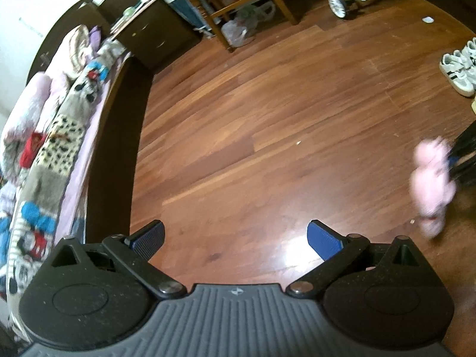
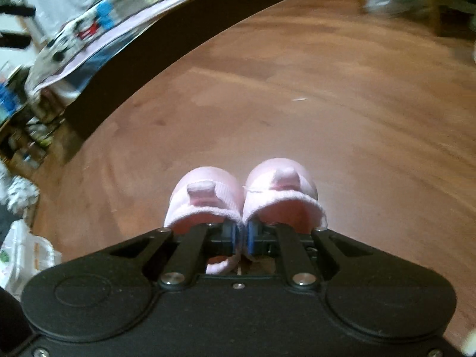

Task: Organize scattered shoes
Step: 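Carry the pink shoes with the right tool beside the knit booties and release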

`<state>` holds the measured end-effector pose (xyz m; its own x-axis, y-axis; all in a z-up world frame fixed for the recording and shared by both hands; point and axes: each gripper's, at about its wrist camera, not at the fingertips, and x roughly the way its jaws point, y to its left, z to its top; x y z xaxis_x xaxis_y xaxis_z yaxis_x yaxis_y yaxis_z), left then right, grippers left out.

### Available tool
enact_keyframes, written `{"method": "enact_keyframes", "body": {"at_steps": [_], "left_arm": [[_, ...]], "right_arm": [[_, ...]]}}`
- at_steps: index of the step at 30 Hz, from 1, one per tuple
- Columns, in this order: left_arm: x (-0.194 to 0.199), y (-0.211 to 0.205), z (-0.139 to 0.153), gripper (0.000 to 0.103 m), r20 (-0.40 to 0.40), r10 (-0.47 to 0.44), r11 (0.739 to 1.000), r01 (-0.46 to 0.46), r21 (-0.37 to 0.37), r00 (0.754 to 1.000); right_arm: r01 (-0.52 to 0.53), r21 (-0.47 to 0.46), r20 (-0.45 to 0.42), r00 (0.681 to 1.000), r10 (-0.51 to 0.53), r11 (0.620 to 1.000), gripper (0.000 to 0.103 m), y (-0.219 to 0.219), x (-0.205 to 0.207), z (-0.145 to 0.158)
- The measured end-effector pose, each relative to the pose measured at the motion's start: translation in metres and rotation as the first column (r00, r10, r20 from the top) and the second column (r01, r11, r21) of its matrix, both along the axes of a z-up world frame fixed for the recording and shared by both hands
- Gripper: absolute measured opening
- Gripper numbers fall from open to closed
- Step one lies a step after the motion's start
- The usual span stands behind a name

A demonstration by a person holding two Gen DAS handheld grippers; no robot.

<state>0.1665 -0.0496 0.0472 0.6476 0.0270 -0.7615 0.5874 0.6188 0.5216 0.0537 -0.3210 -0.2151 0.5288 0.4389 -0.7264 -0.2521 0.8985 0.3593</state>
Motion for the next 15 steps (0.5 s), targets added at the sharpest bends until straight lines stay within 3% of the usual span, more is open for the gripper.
{"method": "enact_keyframes", "body": {"at_steps": [4, 7, 11, 15], "left_arm": [[0.005, -0.037, -0.017, 0.103, -0.029, -0.072, 0.997, 0.072, 0.016, 0.997], [0.007, -0.069, -0.032, 0.103, -0.054, -0.131, 0.990, 0.133, 0.037, 0.990], [0.009, -0.098, -0.047, 0.103, -0.078, -0.174, 0.982, 0.179, 0.057, 0.982], [0.012, -0.119, -0.060, 0.103, -0.098, -0.192, 0.977, 0.200, 0.071, 0.976]], "right_arm": [[0.126, -0.050, -0.004, 0.992, -0.127, 0.991, 0.008, -0.072, -0.057, -0.007], [0.256, -0.094, -0.040, 0.964, -0.261, 0.962, 0.008, -0.135, -0.114, -0.018], [0.388, -0.151, -0.138, 0.902, -0.408, 0.909, 0.008, -0.200, -0.190, -0.046], [0.426, -0.193, -0.242, 0.852, -0.464, 0.884, 0.008, -0.223, -0.232, -0.078]]}}
